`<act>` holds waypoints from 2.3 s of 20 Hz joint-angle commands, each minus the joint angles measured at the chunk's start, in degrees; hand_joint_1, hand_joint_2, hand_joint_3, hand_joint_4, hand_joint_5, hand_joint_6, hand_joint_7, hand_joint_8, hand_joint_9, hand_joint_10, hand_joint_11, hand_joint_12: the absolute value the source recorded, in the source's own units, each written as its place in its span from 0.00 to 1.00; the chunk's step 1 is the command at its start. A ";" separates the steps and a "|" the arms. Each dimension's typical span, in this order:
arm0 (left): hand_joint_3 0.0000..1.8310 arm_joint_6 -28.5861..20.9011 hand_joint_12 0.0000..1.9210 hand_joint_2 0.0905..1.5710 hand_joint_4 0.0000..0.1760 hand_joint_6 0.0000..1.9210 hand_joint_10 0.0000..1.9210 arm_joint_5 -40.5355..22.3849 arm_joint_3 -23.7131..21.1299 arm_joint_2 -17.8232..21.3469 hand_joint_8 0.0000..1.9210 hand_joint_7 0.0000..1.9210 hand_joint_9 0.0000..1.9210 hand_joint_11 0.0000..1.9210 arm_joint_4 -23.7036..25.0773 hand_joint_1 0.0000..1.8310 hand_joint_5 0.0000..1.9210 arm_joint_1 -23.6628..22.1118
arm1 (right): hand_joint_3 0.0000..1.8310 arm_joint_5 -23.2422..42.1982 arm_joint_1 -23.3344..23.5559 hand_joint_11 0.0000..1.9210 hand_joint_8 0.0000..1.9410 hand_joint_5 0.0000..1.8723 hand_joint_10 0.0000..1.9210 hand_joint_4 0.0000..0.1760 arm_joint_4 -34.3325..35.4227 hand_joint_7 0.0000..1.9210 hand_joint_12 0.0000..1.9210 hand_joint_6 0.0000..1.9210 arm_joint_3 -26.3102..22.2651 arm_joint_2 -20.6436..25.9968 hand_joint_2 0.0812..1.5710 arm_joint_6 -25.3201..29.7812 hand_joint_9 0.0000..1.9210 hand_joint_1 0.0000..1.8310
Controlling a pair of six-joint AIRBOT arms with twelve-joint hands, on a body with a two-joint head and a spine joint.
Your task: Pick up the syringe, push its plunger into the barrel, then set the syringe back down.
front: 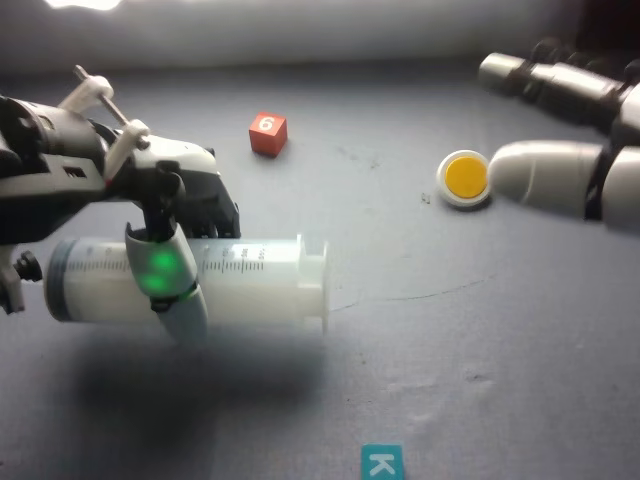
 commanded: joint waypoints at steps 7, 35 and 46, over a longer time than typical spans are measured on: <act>0.00 -0.68 0.79 0.70 0.00 0.50 0.68 -2.06 2.02 -1.79 0.55 0.52 0.44 0.22 -2.45 0.75 0.48 1.39 | 0.00 6.00 0.71 0.00 0.00 0.00 0.00 0.00 -3.14 0.00 0.00 0.00 -0.04 -0.21 0.69 -1.24 0.00 0.00; 0.00 -0.43 0.99 0.61 0.00 0.96 0.98 -44.76 1.24 7.15 0.97 0.01 0.05 0.05 24.56 0.19 0.01 -2.95 | 0.00 6.77 0.16 0.07 0.65 0.21 0.73 0.00 -3.14 0.19 0.88 0.43 -0.05 -1.19 0.71 -1.97 0.17 0.04; 0.01 3.36 1.00 0.82 0.56 1.00 1.00 -85.62 1.65 17.00 1.00 0.89 0.93 0.93 34.98 0.69 0.85 2.22 | 0.01 7.36 0.07 0.92 1.00 0.80 1.00 0.45 -3.14 0.84 1.00 1.00 -0.05 -1.24 0.78 -2.03 0.88 0.55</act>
